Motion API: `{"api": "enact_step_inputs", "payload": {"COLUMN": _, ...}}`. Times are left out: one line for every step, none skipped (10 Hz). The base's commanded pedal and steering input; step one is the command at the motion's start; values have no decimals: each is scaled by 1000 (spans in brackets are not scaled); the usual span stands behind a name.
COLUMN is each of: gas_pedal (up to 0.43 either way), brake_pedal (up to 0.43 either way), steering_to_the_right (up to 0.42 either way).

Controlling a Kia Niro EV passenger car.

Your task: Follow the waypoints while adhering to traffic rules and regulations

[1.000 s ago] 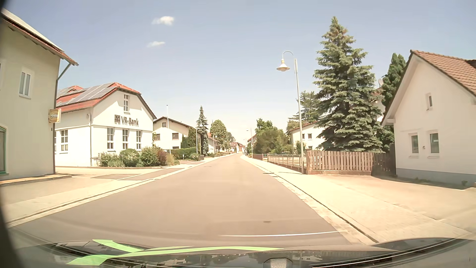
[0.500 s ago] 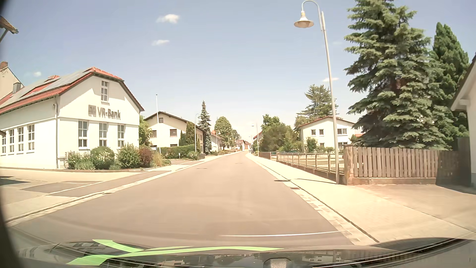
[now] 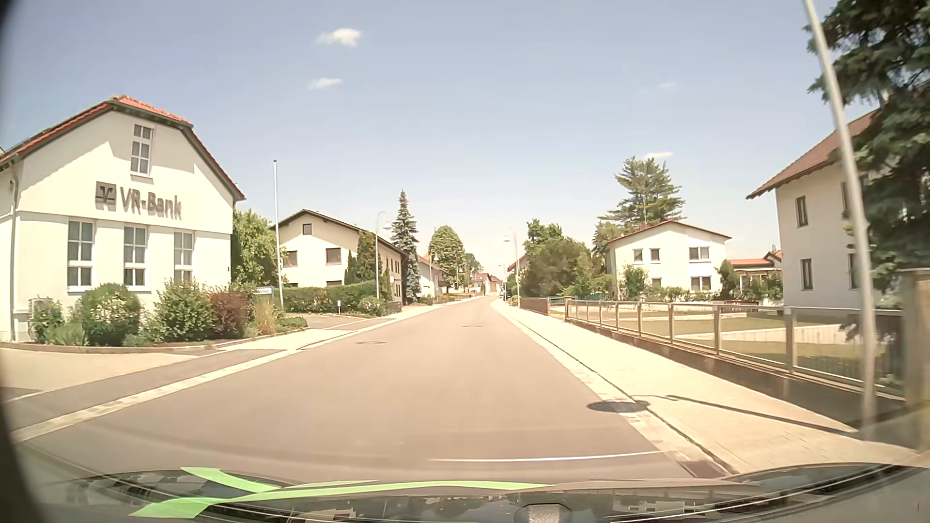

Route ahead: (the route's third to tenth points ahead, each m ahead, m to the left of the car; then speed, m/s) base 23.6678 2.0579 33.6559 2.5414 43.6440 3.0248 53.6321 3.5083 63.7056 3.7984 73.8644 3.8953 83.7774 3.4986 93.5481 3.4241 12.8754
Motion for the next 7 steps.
{"api": "enact_step_inputs", "payload": {"gas_pedal": 189, "brake_pedal": 0, "steering_to_the_right": -21}}
{"api": "enact_step_inputs", "payload": {"gas_pedal": 189, "brake_pedal": 0, "steering_to_the_right": -21}}
{"api": "enact_step_inputs", "payload": {"gas_pedal": 189, "brake_pedal": 0, "steering_to_the_right": -21}}
{"api": "enact_step_inputs", "payload": {"gas_pedal": 189, "brake_pedal": 0, "steering_to_the_right": -20}}
{"api": "enact_step_inputs", "payload": {"gas_pedal": 189, "brake_pedal": 0, "steering_to_the_right": -20}}
{"api": "enact_step_inputs", "payload": {"gas_pedal": 189, "brake_pedal": 0, "steering_to_the_right": -20}}
{"api": "enact_step_inputs", "payload": {"gas_pedal": 189, "brake_pedal": 0, "steering_to_the_right": -20}}
